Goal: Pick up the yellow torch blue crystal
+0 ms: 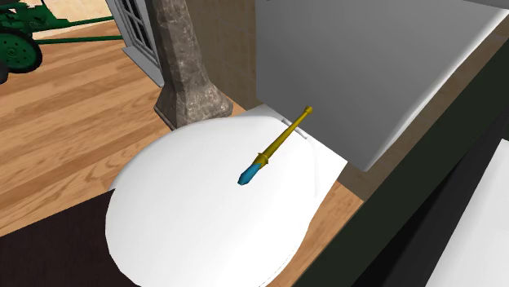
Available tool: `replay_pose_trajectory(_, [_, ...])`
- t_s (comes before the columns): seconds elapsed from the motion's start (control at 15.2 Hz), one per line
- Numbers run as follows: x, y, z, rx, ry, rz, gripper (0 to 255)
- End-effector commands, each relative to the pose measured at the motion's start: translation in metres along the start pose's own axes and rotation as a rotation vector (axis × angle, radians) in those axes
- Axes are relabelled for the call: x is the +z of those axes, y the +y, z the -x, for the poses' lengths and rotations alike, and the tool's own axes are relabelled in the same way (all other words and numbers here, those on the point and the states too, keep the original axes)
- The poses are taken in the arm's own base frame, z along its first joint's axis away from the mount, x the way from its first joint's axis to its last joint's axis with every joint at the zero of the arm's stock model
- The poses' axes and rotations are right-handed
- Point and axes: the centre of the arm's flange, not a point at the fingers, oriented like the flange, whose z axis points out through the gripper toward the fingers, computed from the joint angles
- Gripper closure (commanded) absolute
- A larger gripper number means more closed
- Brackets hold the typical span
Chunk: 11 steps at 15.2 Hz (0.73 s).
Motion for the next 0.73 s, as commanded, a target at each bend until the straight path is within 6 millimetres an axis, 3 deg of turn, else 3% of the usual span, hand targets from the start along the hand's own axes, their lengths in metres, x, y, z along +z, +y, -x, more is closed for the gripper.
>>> replay_pose_trajectory(0.0, [0.0, 0.0, 0.0, 0.0, 0.0, 0.0, 0])
replay_pose_trajectory(0.66, [0.098, -0.049, -0.076, -0.074, 0.021, 0.07, 0])
